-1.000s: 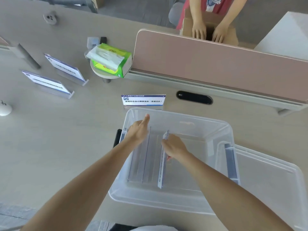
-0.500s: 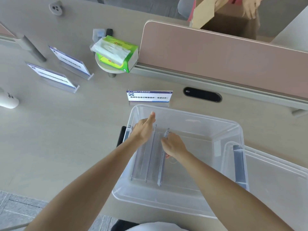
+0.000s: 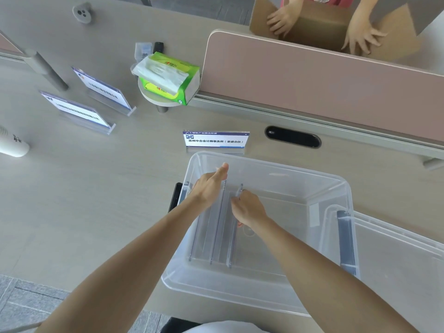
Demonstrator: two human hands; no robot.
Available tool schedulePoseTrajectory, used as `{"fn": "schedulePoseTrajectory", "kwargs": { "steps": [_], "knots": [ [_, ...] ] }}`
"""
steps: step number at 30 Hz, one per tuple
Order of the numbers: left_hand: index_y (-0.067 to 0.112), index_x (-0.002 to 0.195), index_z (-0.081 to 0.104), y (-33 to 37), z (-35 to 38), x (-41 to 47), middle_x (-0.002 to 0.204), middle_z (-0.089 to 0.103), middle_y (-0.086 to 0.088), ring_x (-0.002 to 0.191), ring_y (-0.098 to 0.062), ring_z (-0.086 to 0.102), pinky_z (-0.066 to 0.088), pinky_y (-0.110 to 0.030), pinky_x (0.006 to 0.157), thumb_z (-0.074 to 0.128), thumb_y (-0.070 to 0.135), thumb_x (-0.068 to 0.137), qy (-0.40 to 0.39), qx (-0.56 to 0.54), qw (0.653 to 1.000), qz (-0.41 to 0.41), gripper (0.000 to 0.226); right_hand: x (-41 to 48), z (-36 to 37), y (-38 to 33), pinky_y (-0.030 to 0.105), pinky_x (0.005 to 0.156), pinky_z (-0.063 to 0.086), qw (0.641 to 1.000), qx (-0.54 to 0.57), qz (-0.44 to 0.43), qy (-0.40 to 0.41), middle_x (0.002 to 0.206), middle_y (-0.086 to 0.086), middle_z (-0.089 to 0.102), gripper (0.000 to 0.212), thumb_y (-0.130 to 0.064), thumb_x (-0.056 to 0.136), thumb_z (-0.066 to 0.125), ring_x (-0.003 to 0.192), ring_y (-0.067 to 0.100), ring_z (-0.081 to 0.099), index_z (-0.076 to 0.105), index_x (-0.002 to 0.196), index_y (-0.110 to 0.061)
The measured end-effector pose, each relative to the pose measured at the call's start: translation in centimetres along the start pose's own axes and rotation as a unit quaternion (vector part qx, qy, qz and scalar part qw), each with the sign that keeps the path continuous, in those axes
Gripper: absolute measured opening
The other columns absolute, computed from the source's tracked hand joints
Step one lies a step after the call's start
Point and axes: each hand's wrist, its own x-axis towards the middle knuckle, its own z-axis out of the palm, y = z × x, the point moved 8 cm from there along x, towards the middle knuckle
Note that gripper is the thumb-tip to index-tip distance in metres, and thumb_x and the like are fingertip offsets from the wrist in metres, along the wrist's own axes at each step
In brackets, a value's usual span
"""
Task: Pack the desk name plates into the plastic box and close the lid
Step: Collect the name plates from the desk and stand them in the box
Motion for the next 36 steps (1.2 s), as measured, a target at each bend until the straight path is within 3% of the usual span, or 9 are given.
{"fn": "schedulePoseTrajectory", "kwargs": {
  "steps": [3,6,9,11,15,18,22,30,36],
  "knots": [
    [0.025,0.106,0.068,0.4,-0.1,-0.7,0.117,0.059,0.001,0.108,-0.024,0.048,0.033,-0.033,0.08,0.026,0.078,0.078,-0.001,0.032,0.999,-0.004,0.073,-0.2,0.0,-0.1,0.024,0.048,0.038,1.0,-0.002,-0.004,-0.007,0.075,0.006,0.061,0.024,-0.028,0.089,0.033,0.037,0.015,0.063,0.048,0.084,-0.01],
    [0.026,0.089,0.047,1.1,-0.1,-1.3,0.097,0.048,0.002,0.09,-0.021,0.041,0.029,-0.024,0.065,0.021,0.082,0.071,-0.001,0.071,0.997,0.02,0.064,-0.3,0.0,-0.1,0.025,0.05,0.041,1.0,0.002,-0.003,-0.021,0.076,0.008,0.061,0.021,-0.027,0.089,0.033,0.039,0.016,0.065,0.045,0.088,-0.011],
    [0.022,0.07,0.04,2.1,0.1,-1.7,0.079,0.048,0.0,0.111,-0.033,0.046,0.036,-0.042,0.092,0.025,0.065,0.094,-0.004,0.092,0.993,0.068,0.051,-0.8,-0.5,-0.2,0.028,0.057,0.054,0.999,0.006,0.001,-0.043,0.065,0.01,0.066,0.029,-0.03,0.091,0.035,0.047,0.023,0.067,0.049,0.077,-0.009],
    [0.02,0.068,0.043,3.1,0.1,-2.5,0.079,0.052,-0.005,0.114,-0.026,0.043,0.026,-0.038,0.107,0.026,0.051,0.103,-0.016,0.098,0.991,0.088,0.05,-1.3,-1.9,-0.6,0.033,0.065,0.059,0.999,-0.006,-0.009,-0.031,0.067,0.011,0.07,0.038,-0.039,0.09,0.037,0.05,0.026,0.068,0.053,0.071,-0.01],
    [0.024,0.06,0.055,4.9,-1.1,-3.0,0.063,0.052,0.009,0.068,-0.017,0.049,0.04,-0.029,0.067,0.041,0.052,0.096,-0.006,0.106,0.982,0.154,0.048,-2.1,-5.9,-2.7,0.035,0.079,0.056,0.995,-0.065,-0.068,0.029,0.066,0.011,0.073,0.057,-0.045,0.095,0.03,0.062,0.025,0.07,0.062,0.074,-0.004],
    [0.022,0.073,0.071,6.8,-2.9,-2.4,0.074,0.073,0.006,0.073,-0.02,0.068,0.056,-0.035,0.073,0.05,0.054,0.082,0.014,0.052,0.978,0.203,0.039,-2.9,-8.9,-4.9,0.034,0.072,0.054,0.991,-0.042,-0.113,0.056,0.072,0.017,0.072,0.053,-0.041,0.096,0.037,0.065,0.029,0.069,0.066,0.084,0.003],
    [0.02,0.065,0.064,10.7,-6.2,-1.6,0.055,0.062,0.009,0.054,-0.014,0.055,0.043,-0.026,0.058,0.052,0.049,0.081,0.101,0.031,0.965,0.239,0.035,-3.6,-13.0,-8.1,0.03,0.058,0.042,0.982,-0.03,-0.161,0.097,0.073,0.013,0.068,0.041,-0.04,0.088,0.051,0.06,0.022,0.053,0.065,0.08,-0.002],
    [0.018,0.058,0.05,12.0,-11.7,4.8,0.055,0.053,0.001,0.065,-0.026,0.053,0.041,-0.027,0.057,0.06,0.02,0.082,0.192,0.173,0.954,0.155,0.026,0.7,-17.6,-12.0,0.028,0.057,0.04,0.967,-0.085,-0.207,0.119,0.073,-0.002,0.064,0.027,-0.035,0.094,0.055,0.066,0.019,0.054,0.065,0.083,-0.012],
    [0.021,0.07,0.057,10.4,-11.6,9.1,0.078,0.064,-0.005,0.089,-0.032,0.062,0.045,-0.031,0.071,0.064,0.033,0.085,0.202,0.289,0.927,0.131,0.021,6.3,-16.2,-12.8,0.033,0.073,0.047,0.952,-0.15,-0.245,0.105,0.097,0.001,0.064,0.021,-0.038,0.093,0.057,0.088,0.024,0.059,0.058,0.095,-0.018]
  ]
}}
